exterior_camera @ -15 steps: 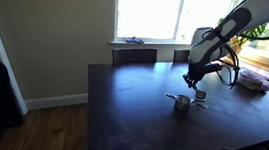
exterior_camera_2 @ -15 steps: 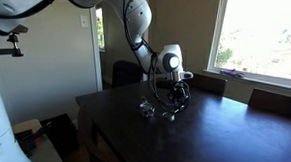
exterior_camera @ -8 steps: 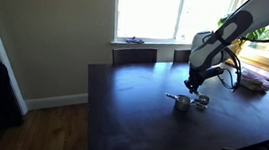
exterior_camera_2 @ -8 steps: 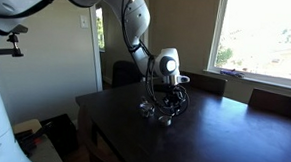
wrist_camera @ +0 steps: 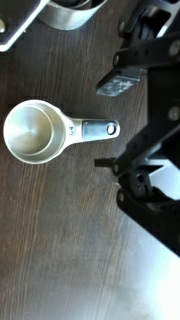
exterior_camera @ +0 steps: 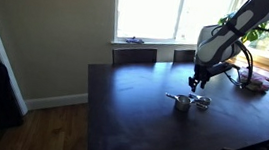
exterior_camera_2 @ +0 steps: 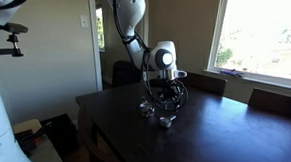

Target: Unstack the four measuring cups

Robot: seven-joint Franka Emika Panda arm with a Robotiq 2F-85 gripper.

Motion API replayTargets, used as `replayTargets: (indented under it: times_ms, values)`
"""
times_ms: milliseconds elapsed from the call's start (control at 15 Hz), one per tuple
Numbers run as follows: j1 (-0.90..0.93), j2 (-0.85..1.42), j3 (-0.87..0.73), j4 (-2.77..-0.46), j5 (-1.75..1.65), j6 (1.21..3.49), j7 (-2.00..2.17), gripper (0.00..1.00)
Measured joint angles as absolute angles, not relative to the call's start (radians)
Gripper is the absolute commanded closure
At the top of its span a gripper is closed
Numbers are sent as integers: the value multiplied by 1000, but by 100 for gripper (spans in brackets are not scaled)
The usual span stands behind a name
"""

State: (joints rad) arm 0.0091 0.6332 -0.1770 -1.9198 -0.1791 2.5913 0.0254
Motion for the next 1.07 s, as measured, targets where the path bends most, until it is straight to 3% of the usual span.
replayTargets:
  times_ms: [533,1067]
  values:
    - [10,469,-112,-2055,-207,2518,-81,0]
    - [40,424,-90,-2092,-455,2364,-163,0]
